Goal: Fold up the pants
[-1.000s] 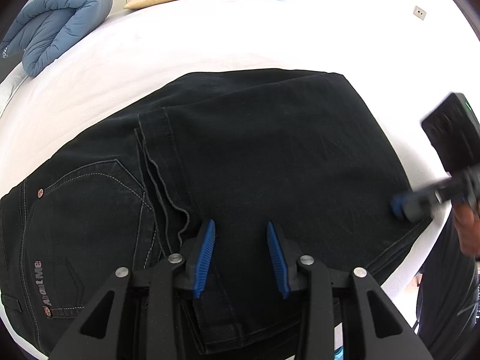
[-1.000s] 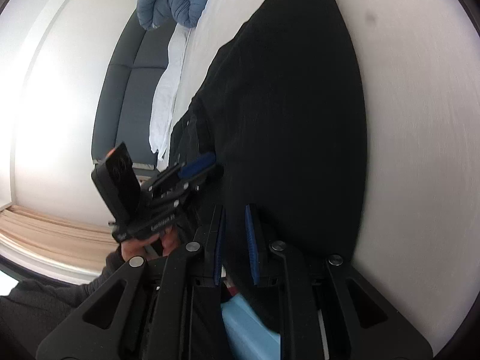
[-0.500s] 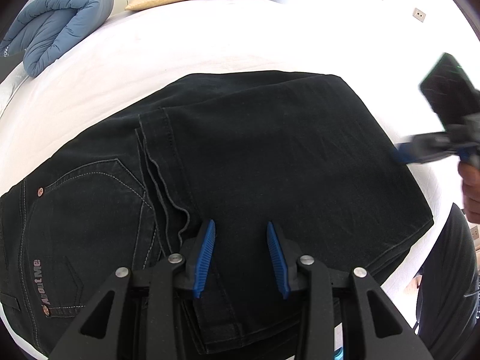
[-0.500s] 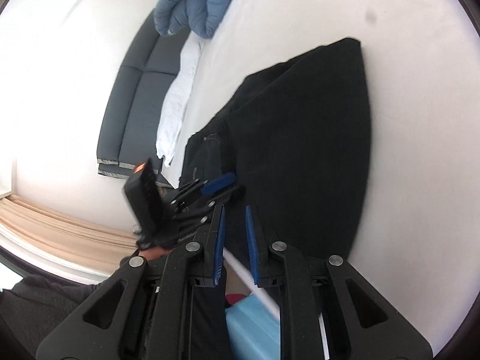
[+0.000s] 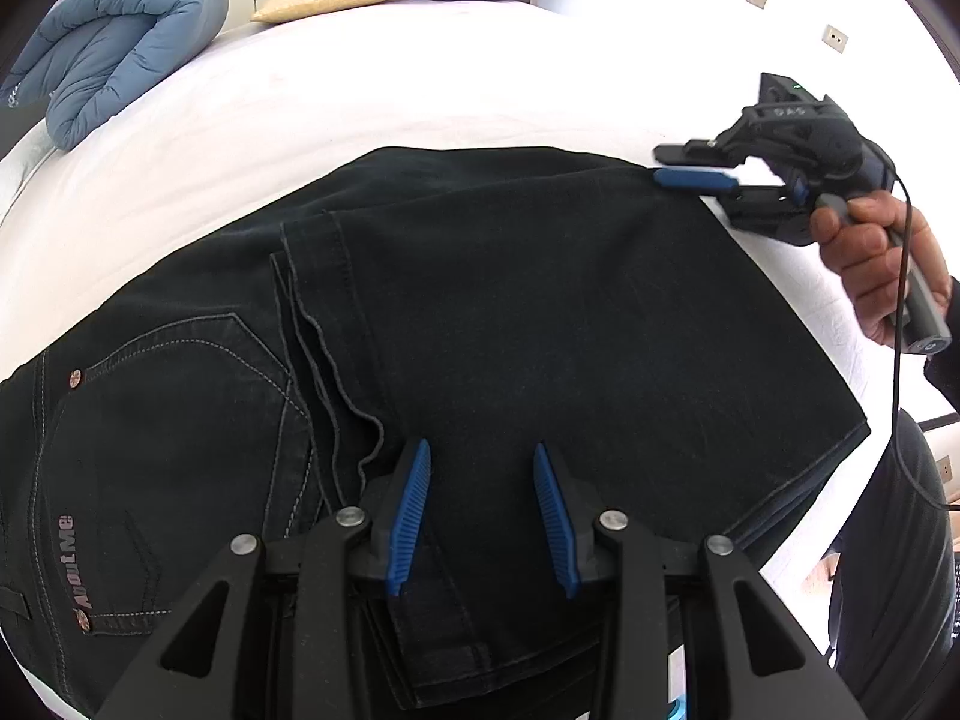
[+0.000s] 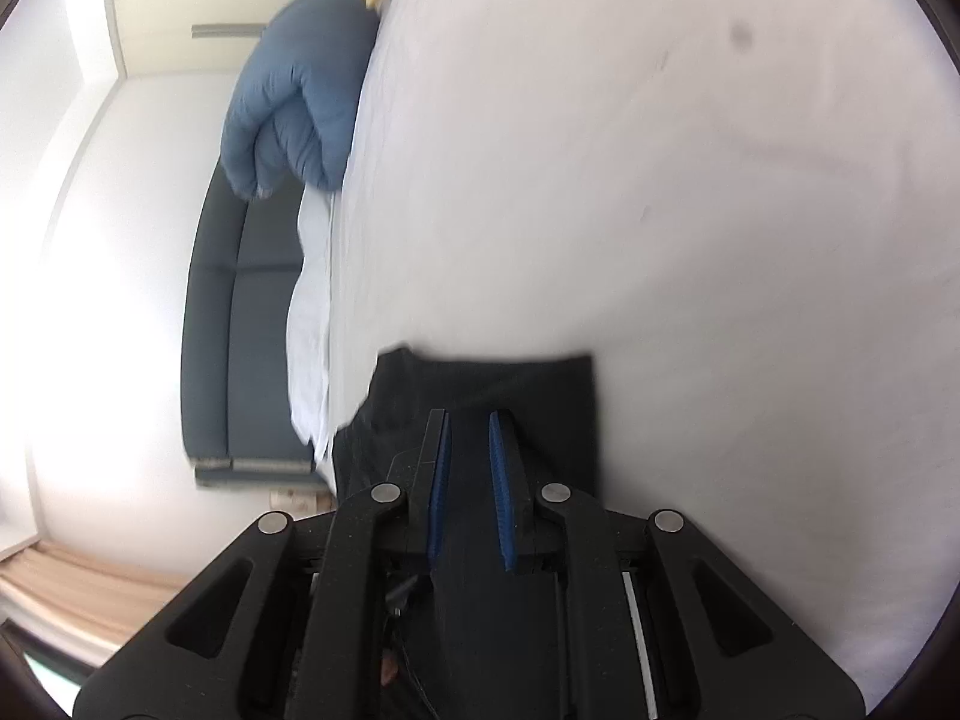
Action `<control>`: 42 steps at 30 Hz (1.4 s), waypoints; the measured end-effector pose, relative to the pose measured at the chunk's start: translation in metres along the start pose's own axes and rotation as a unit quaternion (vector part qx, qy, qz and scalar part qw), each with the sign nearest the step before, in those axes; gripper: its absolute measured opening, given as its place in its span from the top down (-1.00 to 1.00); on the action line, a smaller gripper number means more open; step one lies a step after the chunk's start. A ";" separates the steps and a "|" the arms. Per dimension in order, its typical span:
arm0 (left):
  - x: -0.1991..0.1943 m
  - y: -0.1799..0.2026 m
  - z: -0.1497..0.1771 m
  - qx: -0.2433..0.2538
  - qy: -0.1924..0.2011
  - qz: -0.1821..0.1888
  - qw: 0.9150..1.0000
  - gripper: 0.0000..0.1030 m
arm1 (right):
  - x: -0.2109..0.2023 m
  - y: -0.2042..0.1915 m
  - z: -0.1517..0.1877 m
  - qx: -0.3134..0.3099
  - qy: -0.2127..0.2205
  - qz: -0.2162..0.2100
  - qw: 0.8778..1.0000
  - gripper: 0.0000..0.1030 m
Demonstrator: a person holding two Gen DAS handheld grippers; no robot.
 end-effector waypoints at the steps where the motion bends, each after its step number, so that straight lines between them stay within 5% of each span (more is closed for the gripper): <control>1: -0.001 0.000 0.000 -0.002 0.002 0.000 1.000 0.25 | -0.006 -0.004 0.003 -0.002 0.003 0.002 1.000 0.73; 7: -0.002 -0.004 0.002 -0.020 0.015 0.000 1.000 0.24 | -0.004 -0.050 0.086 -0.076 -0.048 -0.015 0.996 0.73; 9: -0.003 -0.004 0.003 -0.022 0.023 0.001 0.999 0.17 | 0.013 -0.028 0.113 -0.077 -0.070 0.042 0.994 0.73; 14: -0.020 0.001 0.000 -0.049 0.035 0.020 0.998 -0.18 | 0.004 -0.033 0.119 -0.050 -0.042 0.041 0.997 0.73; 15: -0.032 0.002 0.001 -0.061 0.056 0.022 0.996 -0.23 | -0.004 -0.047 0.118 -0.055 -0.028 0.014 0.998 0.73; 17: -0.061 -0.004 0.001 -0.085 0.101 0.028 0.991 -0.62 | -0.015 -0.069 0.121 -0.058 -0.004 -0.036 0.998 0.73; 19: -0.093 -0.017 0.002 -0.122 0.150 0.033 0.981 -0.92 | -0.010 -0.071 0.125 -0.056 -0.005 -0.039 0.998 0.70; 20: -0.107 -0.027 0.007 -0.146 0.169 0.041 0.974 -0.96 | 0.000 -0.063 0.129 -0.052 -0.015 -0.013 0.998 0.54; 21: -0.120 -0.040 0.013 -0.176 0.183 0.051 0.966 -0.96 | 0.009 -0.045 0.131 -0.039 -0.029 0.028 0.998 0.12; 26: -0.173 -0.112 0.055 -0.317 0.253 0.074 0.911 -0.96 | -0.003 -0.040 0.134 -0.016 0.004 0.026 1.000 0.00; 29: -0.194 -0.156 0.094 -0.409 0.297 0.076 0.860 -0.96 | -0.015 -0.064 0.136 -0.010 0.012 -0.017 1.000 -0.11; 32: -0.200 -0.192 0.126 -0.492 0.332 0.109 0.797 -0.96 | -0.025 -0.083 0.135 0.001 0.014 -0.062 0.998 -0.15; 33: -0.199 -0.199 0.132 -0.509 0.334 0.112 0.786 -0.96 | -0.023 -0.089 0.136 0.001 0.009 -0.072 0.997 -0.15; 36: -0.191 -0.212 0.140 -0.535 0.333 0.127 0.766 -0.96 | -0.010 -0.111 0.144 -0.012 -0.007 -0.076 0.997 -0.15; 42: -0.163 -0.218 0.139 -0.562 0.322 0.150 0.747 -0.95 | 0.010 -0.139 0.156 -0.020 -0.028 -0.088 0.996 -0.15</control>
Point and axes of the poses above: each gripper's, at about its wrist camera, not at the fingertips, and x roughly the way its jaws point, y to its right, z to its underside, the point moved 8 cm from there along x, roughly the way its jaws point, and after that the axes turned 9 degrees about z, right-handed, at the moved point
